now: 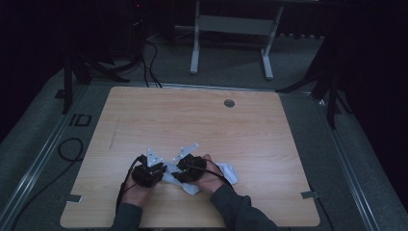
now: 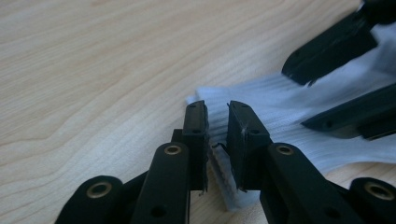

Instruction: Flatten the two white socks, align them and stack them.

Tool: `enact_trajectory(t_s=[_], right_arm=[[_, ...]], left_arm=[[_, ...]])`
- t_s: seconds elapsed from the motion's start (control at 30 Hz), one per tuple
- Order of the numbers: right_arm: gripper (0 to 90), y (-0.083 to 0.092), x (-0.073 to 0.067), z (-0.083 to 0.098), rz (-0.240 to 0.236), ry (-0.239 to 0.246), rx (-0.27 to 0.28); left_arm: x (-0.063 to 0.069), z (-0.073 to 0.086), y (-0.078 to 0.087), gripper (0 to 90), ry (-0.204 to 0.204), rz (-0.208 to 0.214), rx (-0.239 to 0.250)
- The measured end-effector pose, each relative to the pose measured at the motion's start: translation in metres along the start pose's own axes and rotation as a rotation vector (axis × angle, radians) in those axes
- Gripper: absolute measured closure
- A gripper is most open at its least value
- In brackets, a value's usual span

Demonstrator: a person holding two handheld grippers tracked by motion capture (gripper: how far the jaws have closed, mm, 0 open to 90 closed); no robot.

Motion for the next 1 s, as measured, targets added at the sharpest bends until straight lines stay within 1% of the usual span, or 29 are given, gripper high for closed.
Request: enact_trajectory(t_s=[0.1, 0.2, 0.27, 0.37, 0.43, 0.53, 0.7, 0.77, 0.83, 1.0], right_arm=[[60.5, 0.008, 0.001, -0.001, 0.000, -0.005, 0.020], [60.5, 0.023, 0.008, -0.001, 0.013, -0.017, 0.042], [60.5, 0.034, 0.015, 0.001, 0.030, -0.033, 0.059], [60.6, 0.052, 0.028, 0.006, 0.059, -0.067, 0.082], [60.6, 0.063, 0.037, 0.012, 0.085, -0.087, 0.088], [60.7, 0.076, 0.049, 0.023, 0.110, -0.121, 0.092], [60.8, 0.087, 0.062, 0.048, 0.162, -0.166, 0.066], [60.7, 0.090, 0.065, 0.059, 0.170, -0.191, 0.059], [60.1, 0.091, 0.067, 0.068, 0.175, -0.205, 0.049], [57.2, 0.091, 0.067, 0.083, 0.172, -0.234, 0.037]], left_arm=[[0.001, 0.001, -0.003, 78.8, 0.000, 0.001, -0.010], [0.002, 0.001, -0.003, 79.4, -0.001, -0.002, -0.015], [0.002, 0.001, -0.003, 79.7, 0.005, 0.000, -0.018], [0.002, 0.001, -0.003, 80.1, 0.004, -0.002, -0.022], [0.003, 0.001, -0.004, 80.2, 0.004, -0.006, -0.021], [0.003, 0.001, -0.004, 80.3, 0.004, -0.008, -0.022], [0.003, 0.001, -0.004, 80.3, 0.004, -0.011, -0.023], [0.004, 0.001, -0.004, 80.3, 0.005, -0.012, -0.023], [0.004, 0.001, -0.004, 80.3, 0.005, -0.012, -0.023], [0.003, 0.001, -0.004, 80.3, 0.005, -0.011, -0.022]])
Point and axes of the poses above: each handheld gripper's, and its own axes: y roughly backward along the jaws, z roughly out of its underside, x roughly to its right, the point moved 5 cm from there along -y, roughly forward along the jaws, and after that the axes turned 2 degrees about -y, right-handed, at the moved point
